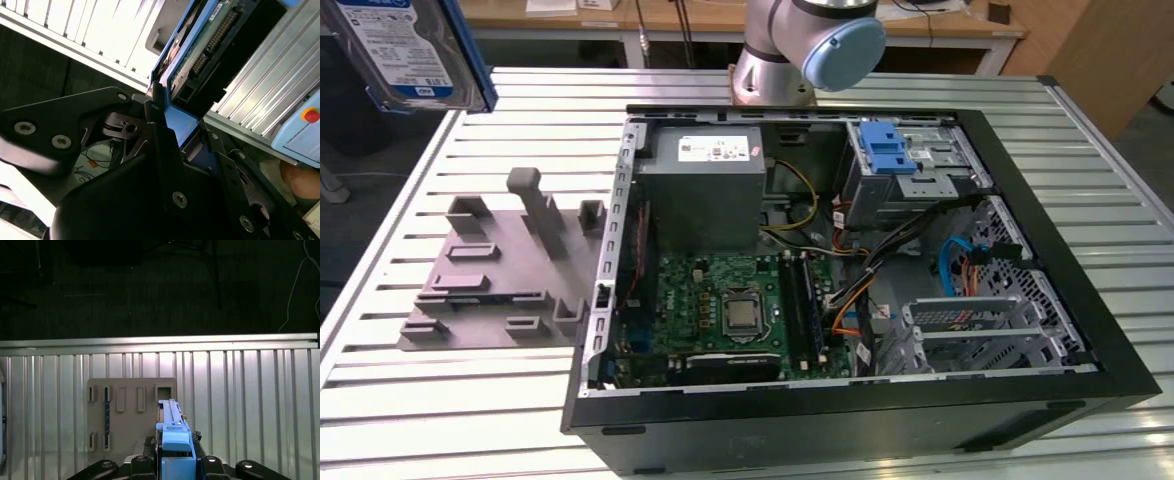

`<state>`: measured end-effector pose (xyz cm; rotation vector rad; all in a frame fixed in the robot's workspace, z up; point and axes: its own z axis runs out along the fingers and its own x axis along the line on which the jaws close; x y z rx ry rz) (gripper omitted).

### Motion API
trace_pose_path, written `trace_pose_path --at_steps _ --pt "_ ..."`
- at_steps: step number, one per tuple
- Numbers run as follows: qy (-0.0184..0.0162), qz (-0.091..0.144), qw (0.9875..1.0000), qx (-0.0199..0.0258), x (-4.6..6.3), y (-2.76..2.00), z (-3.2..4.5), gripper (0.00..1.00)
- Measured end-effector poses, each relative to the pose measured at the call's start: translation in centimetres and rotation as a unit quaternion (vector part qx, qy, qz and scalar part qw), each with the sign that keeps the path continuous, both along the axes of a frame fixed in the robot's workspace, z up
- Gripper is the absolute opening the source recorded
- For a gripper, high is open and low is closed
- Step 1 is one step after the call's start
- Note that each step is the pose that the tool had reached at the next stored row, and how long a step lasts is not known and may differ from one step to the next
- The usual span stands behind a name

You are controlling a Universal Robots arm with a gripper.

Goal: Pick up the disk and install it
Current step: 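Pick up the disk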

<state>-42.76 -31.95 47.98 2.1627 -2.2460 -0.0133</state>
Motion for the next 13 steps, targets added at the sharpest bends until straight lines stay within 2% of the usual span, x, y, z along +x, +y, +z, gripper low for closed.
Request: trace_pose_path --at_steps 6,8,13 --pt "0.0000 0.000 1.0000 -0.0001 0.0 -0.71 0.13 0.36" --pt "0.0000 0.000 1.0000 -0.0018 0.0 -0.95 0.13 0.36" --pt "0.0000 0.000 1.0000 -0.0043 0.1 -1.93 0.13 0.36"
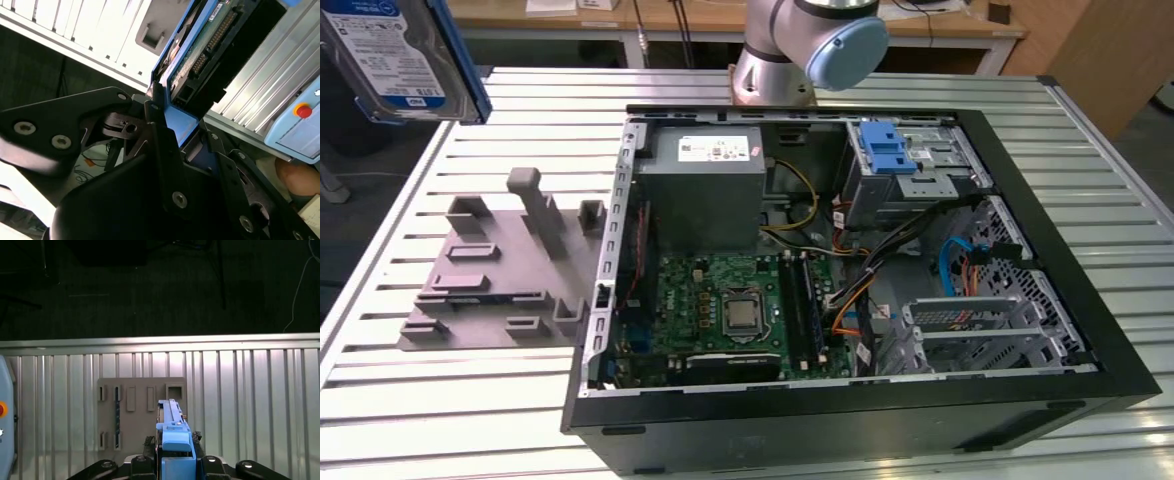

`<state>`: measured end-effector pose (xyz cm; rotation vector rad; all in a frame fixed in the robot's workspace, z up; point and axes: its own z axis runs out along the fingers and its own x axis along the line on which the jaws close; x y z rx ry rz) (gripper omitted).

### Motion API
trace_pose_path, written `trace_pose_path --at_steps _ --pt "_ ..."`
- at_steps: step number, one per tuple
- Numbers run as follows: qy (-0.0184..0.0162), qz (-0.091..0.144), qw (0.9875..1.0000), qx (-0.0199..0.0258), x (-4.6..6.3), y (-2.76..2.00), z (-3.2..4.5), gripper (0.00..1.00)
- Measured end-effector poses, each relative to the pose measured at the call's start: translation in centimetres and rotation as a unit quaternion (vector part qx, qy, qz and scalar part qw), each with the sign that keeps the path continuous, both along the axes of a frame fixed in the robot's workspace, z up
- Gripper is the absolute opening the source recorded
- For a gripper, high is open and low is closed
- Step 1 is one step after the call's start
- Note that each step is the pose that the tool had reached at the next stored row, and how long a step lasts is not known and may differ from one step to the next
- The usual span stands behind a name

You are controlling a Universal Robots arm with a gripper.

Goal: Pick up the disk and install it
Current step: 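Pick up the disk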

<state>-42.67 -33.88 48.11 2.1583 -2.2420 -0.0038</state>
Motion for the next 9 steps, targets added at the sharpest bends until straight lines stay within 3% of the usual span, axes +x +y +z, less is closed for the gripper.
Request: trace_pose_path --at_steps 4,9 --pt "0.0004 0.000 1.0000 0.0000 0.5 -0.31 0.02 0.36" --pt "0.0043 0.000 1.0000 0.0000 1.3 -0.50 0.43 0.36"
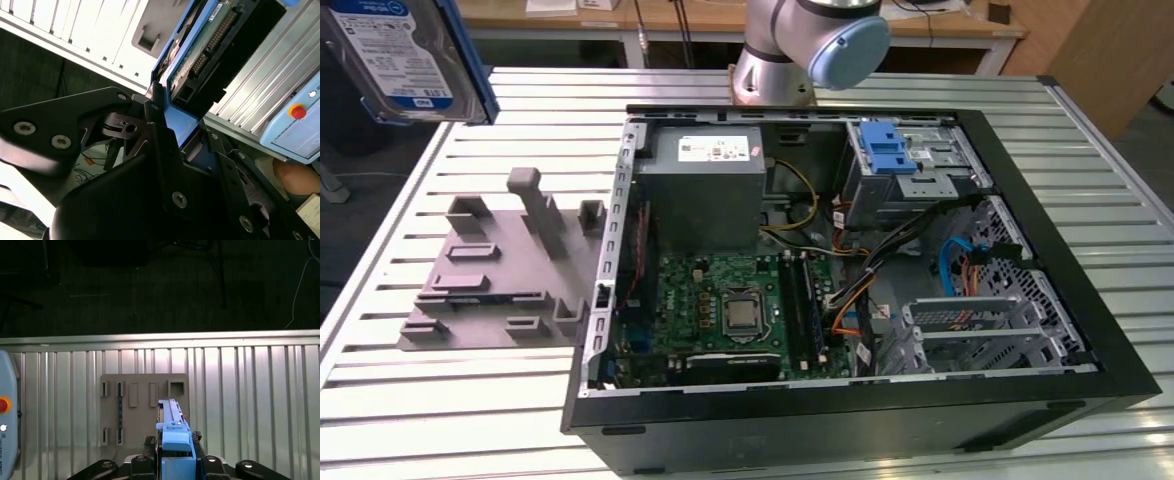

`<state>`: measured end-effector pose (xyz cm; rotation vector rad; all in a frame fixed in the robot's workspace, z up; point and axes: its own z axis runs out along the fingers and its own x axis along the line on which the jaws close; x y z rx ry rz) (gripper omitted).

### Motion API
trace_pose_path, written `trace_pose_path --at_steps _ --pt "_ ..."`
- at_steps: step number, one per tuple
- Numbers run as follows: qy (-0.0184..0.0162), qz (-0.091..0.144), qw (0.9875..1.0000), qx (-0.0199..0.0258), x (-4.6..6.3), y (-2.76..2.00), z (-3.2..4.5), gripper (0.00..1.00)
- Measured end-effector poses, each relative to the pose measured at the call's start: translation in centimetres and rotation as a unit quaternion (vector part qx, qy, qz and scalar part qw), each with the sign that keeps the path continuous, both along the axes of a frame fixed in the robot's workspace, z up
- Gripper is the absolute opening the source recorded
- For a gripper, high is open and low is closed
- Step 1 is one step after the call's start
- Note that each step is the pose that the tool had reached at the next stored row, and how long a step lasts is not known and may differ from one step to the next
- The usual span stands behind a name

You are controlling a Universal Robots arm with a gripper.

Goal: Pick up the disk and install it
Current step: 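Pick up the disk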

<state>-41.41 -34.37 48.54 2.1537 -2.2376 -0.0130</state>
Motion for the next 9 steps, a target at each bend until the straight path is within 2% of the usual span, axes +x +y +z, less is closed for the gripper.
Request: trace_pose_path --at_steps 3,9 --pt "0.0013 0.000 1.0000 0.0000 0.6 -0.11 0.03 0.36" --pt "0.0015 0.000 1.0000 0.0000 1.9 -0.14 0.03 0.36"
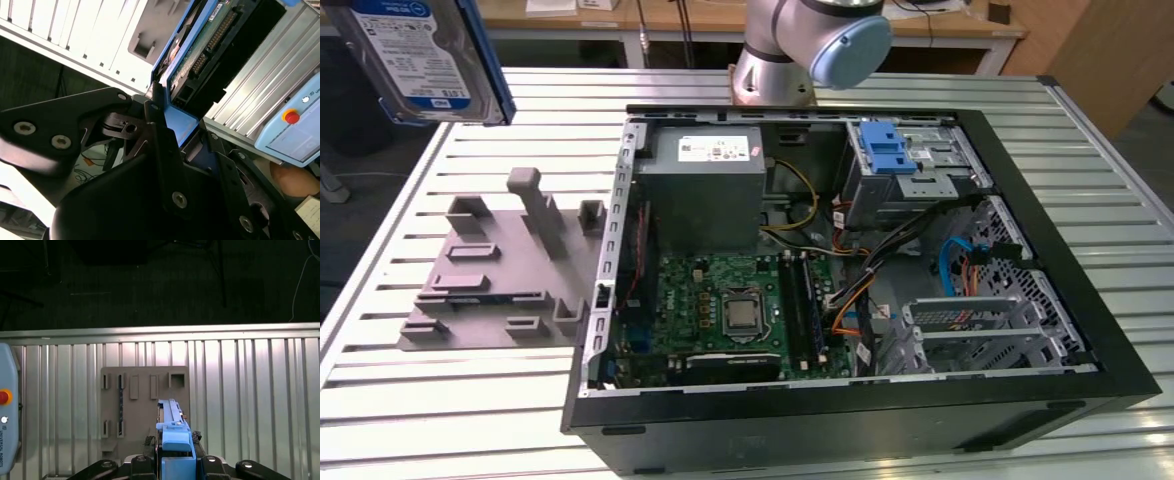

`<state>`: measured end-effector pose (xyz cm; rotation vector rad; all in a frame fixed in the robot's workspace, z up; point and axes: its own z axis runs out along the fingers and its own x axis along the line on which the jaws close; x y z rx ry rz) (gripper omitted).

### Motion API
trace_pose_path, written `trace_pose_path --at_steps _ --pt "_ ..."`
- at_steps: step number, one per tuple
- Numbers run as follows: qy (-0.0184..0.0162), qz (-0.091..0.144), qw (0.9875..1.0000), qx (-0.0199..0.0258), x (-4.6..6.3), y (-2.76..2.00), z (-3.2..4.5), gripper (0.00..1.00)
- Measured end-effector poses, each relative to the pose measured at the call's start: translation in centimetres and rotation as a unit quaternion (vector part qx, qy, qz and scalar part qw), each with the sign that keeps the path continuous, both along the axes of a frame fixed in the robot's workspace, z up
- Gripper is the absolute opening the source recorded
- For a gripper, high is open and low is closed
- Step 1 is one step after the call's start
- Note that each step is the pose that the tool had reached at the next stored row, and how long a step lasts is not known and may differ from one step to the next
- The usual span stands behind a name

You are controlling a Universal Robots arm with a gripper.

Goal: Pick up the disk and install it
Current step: 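Pick up the disk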

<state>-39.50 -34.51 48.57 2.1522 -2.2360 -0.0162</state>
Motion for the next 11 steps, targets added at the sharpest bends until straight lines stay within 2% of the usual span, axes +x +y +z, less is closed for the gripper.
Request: trace_pose_path --at_steps 11 --pt "0.0000 0.000 1.0000 0.0000 1.9 0.00 -0.01 0.36"
